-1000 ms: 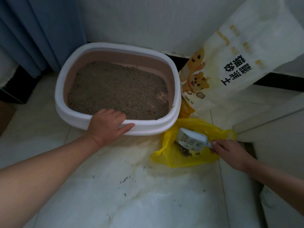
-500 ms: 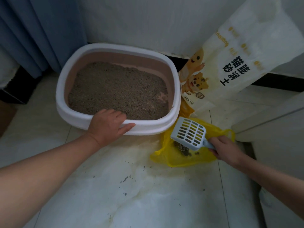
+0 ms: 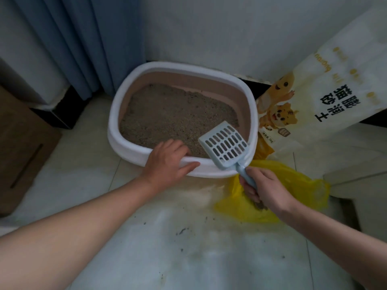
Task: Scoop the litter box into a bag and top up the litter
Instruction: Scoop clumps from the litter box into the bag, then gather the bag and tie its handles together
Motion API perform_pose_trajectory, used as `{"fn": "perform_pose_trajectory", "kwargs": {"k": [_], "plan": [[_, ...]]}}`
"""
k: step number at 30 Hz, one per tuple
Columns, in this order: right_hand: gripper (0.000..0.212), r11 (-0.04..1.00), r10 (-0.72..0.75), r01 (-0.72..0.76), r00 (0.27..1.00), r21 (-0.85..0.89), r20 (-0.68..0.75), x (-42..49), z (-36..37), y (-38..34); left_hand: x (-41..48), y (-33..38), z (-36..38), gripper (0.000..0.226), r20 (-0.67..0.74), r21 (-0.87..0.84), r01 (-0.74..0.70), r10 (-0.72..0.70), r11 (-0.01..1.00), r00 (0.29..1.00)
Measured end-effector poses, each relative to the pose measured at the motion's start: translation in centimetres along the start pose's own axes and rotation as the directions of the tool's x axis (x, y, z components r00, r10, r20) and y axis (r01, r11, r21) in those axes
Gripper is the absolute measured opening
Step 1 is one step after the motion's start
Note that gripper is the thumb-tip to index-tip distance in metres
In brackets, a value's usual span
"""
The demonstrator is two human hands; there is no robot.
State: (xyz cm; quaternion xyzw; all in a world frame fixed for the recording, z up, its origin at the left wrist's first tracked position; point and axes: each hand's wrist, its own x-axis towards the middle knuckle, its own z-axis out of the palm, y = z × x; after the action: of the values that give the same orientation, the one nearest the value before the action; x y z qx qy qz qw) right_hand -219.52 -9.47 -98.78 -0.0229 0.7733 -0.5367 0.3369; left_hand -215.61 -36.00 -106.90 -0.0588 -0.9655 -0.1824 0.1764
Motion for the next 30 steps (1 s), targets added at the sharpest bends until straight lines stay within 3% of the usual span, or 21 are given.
{"fn": "perform_pose_trajectory", "kwargs": {"k": [2, 7, 13, 18, 23, 27, 30], "plan": [[0.036, 0.999, -0.041, 0.041, 0.999, 0.008, 0.004, 0.8, 1.3, -1.2, -1.3, 0.5, -0.5, 0.028, -0.019, -0.052, 0.049, -0.050, 0.997, 0.999], [0.031, 0.995, -0.092, 0.091, 0.996, 0.044, 0.010, 2.9, 4.8, -3.5, -5.0, -0.2, -2.5, 0.036, -0.031, -0.054, 0.064, -0.066, 0.996, 0.997], [0.025, 0.995, -0.101, 0.097, 0.984, 0.028, 0.144, 4.8, 10.5, -4.0, -7.0, -2.5, -5.9, 0.027, -0.096, -0.104, 0.313, -0.323, 0.944, 0.942], [0.022, 0.995, -0.097, 0.103, 0.956, -0.004, 0.277, 5.2, 15.1, -4.4, -8.8, -3.7, -7.8, 0.018, -0.084, -0.256, 0.589, -0.625, 0.766, 0.776], [0.019, 0.994, -0.094, 0.110, 0.921, -0.022, 0.377, 5.8, 18.6, -4.6, -12.1, -5.8, -9.8, 0.031, -0.036, -0.079, 0.682, -0.686, 0.727, 0.727], [0.016, 0.991, -0.095, 0.128, 0.884, -0.043, 0.458, 6.3, 21.3, -4.3, -14.3, -6.0, -10.3, 0.022, 0.101, -0.140, 0.868, -0.865, 0.477, 0.492], [0.015, 0.991, -0.062, 0.113, 0.866, -0.074, 0.497, 6.8, 23.8, -3.8, -15.2, -6.4, -10.3, 0.038, 0.189, -0.402, 0.868, -0.902, 0.289, 0.388]]}}
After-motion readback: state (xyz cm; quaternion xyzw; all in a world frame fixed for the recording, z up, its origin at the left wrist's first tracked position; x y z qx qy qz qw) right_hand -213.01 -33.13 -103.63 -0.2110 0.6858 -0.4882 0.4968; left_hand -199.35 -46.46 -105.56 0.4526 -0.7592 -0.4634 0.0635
